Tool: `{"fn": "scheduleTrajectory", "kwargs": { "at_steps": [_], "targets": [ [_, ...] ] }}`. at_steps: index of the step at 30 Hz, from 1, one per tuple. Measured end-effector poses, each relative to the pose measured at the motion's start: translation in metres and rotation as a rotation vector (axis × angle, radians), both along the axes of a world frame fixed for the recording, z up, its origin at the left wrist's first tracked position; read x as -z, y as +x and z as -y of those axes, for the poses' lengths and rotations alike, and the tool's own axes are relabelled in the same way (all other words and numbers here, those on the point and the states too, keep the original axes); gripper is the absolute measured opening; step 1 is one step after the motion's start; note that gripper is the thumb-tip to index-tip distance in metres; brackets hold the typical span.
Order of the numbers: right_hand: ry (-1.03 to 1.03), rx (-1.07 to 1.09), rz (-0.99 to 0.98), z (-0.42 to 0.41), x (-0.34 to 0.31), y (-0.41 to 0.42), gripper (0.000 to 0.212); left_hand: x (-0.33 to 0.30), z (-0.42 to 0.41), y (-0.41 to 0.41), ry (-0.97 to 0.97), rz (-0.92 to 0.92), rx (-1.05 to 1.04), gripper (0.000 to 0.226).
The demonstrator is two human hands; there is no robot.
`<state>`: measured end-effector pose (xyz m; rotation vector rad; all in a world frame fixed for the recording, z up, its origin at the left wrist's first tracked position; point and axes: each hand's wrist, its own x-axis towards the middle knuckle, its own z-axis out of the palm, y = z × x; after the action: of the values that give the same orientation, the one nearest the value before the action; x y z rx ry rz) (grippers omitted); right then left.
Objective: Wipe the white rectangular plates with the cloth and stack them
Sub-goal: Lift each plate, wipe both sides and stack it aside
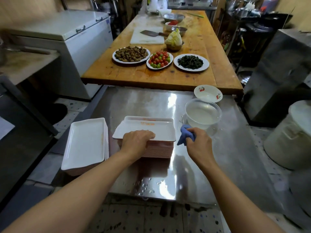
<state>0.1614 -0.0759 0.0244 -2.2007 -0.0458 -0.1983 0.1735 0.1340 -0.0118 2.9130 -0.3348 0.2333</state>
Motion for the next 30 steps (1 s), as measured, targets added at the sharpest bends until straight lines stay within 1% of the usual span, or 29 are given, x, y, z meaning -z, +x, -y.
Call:
{"fn": "scheduleTrajectory", "kwargs": {
  "at_steps": [2,3,5,7,9,11,13,15,17,19,23,25,30],
  "targets": [
    [0.084,0.054,-0.011,-0.001,-0.003,-0.002,0.044,-0.018,0.001,0.001,0.047,0.025,0.008,0.035],
    [0.124,0.081,-0.022,-0.003,-0.005,-0.001,0.042,-0.029,0.001,0.001,0.049,0.053,0.001,0.031],
    [0.181,0.101,-0.039,-0.008,-0.01,0.001,0.028,-0.05,0.0,0.0,-0.048,0.108,-0.065,0.022],
    [0.244,0.108,-0.018,-0.014,-0.019,0.004,0.017,-0.071,-0.004,-0.004,-0.271,0.106,-0.142,0.019],
    [0.329,0.103,0.011,-0.023,-0.033,0.003,0.019,-0.09,-0.012,-0.009,-0.541,0.064,-0.191,0.016],
    [0.397,0.074,0.067,-0.034,-0.052,0.001,0.022,-0.104,-0.023,-0.016,-0.756,0.021,-0.227,0.016],
    [0.425,0.012,0.133,-0.047,-0.071,-0.001,0.025,-0.114,-0.034,-0.027,-0.956,-0.077,-0.227,0.02],
    [0.408,-0.077,0.205,-0.064,-0.089,-0.004,0.024,-0.117,-0.043,-0.038,-1.117,-0.176,-0.209,0.023],
    [0.325,-0.164,0.297,-0.083,-0.102,-0.007,0.019,-0.12,-0.048,-0.048,-1.242,-0.218,-0.175,0.026],
    [0.181,-0.234,0.377,-0.102,-0.11,-0.008,0.021,-0.123,-0.049,-0.057,-1.353,-0.221,-0.129,0.028],
    [-0.212,-0.334,0.459,-0.131,-0.116,-0.008,0.044,-0.133,-0.057,-0.073,-1.474,-0.279,-0.09,0.028],
    [-0.359,-0.352,0.504,-0.137,-0.117,-0.006,0.047,-0.138,-0.061,-0.078,-1.513,-0.294,-0.09,0.029],
    [-0.478,-0.339,0.56,-0.135,-0.114,-0.003,0.048,-0.144,-0.069,-0.085,-1.558,-0.293,-0.097,0.03]
  ]
}}
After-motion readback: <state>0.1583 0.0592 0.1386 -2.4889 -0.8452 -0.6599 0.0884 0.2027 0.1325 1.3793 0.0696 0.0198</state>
